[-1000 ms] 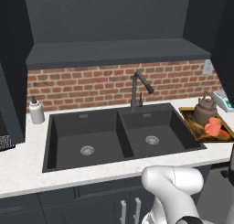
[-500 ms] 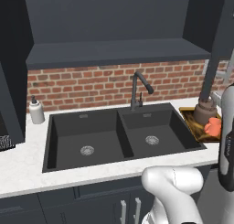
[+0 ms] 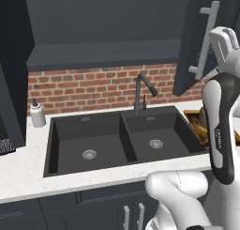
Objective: Pick the kettle from the counter and place it on the tray. Then pick the mug from the cabinet and place it on the tray. Then close the cabinet doors.
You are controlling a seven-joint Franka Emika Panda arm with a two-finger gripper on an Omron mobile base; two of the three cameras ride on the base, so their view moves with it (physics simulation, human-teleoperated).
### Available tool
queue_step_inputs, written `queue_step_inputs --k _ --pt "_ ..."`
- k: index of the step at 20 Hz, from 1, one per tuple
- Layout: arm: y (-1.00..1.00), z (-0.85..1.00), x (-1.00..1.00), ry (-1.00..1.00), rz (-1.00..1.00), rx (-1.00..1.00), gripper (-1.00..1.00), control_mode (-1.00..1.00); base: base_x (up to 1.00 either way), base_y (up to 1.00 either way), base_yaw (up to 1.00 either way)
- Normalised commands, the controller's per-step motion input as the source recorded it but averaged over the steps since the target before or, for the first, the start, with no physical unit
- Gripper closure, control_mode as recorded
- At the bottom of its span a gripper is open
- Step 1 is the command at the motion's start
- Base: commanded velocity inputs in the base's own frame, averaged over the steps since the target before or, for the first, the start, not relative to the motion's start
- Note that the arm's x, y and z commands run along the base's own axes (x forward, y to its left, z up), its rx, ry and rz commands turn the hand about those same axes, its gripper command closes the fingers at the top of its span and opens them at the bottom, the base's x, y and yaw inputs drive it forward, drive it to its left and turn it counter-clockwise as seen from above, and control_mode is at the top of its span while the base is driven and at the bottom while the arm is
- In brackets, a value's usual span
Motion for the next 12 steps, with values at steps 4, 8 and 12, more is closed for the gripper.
queue_step_inputs --k 4,8,12 --pt "0.50 -0.14 0.96 0.00 0.15 0.00 -1.00 -1.00 0.00 0.00 0.00" --pt "0.37 -0.17 1.00 0.00 0.12 0.00 -1.00 -1.00 0.00 0.00 0.00" --pt "0.23 -0.15 1.00 0.00 0.07 0.00 -1.00 -1.00 0.00 0.00 0.00"
